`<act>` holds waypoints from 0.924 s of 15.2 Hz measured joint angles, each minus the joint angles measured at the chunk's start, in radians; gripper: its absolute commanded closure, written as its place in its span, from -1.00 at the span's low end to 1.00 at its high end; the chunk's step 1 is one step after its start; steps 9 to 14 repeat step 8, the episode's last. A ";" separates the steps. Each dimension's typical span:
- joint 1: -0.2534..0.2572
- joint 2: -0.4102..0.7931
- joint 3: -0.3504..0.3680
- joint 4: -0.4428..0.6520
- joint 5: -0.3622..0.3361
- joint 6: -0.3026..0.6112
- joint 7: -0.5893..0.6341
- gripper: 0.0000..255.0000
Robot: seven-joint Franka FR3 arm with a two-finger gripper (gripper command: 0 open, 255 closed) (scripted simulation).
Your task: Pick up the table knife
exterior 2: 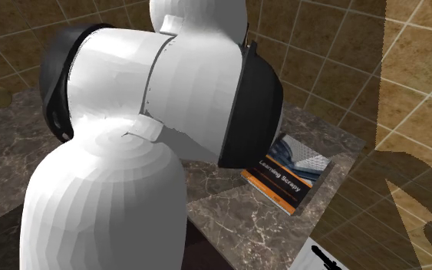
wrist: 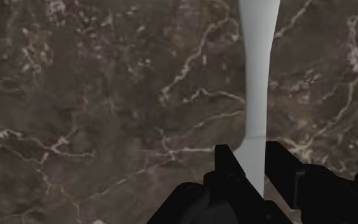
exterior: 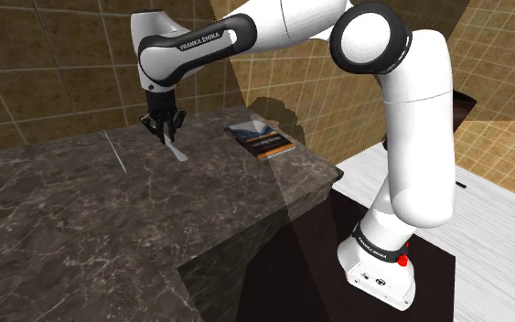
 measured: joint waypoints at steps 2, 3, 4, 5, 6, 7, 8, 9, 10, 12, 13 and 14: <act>0.000 -0.006 0.001 0.016 0.002 -0.021 -0.002 1.00; 0.000 -0.009 0.002 0.024 0.004 -0.033 -0.004 1.00; 0.000 -0.011 0.002 0.037 0.005 -0.047 -0.005 1.00; 0.001 -0.015 0.003 0.041 0.006 -0.055 -0.004 1.00; 0.001 -0.019 0.004 0.052 0.007 -0.070 -0.006 1.00; -0.001 -0.027 0.004 0.054 0.009 -0.080 -0.008 1.00; -0.001 -0.031 0.005 0.057 0.010 -0.087 -0.009 1.00; -0.001 -0.031 0.005 0.057 0.010 -0.087 -0.009 1.00; -0.001 -0.031 0.005 0.057 0.010 -0.087 -0.009 1.00; -0.001 -0.031 0.005 0.057 0.010 -0.087 -0.009 1.00; -0.001 -0.031 0.005 0.057 0.010 -0.087 -0.009 1.00; -0.001 -0.031 0.005 0.057 0.010 -0.087 -0.009 1.00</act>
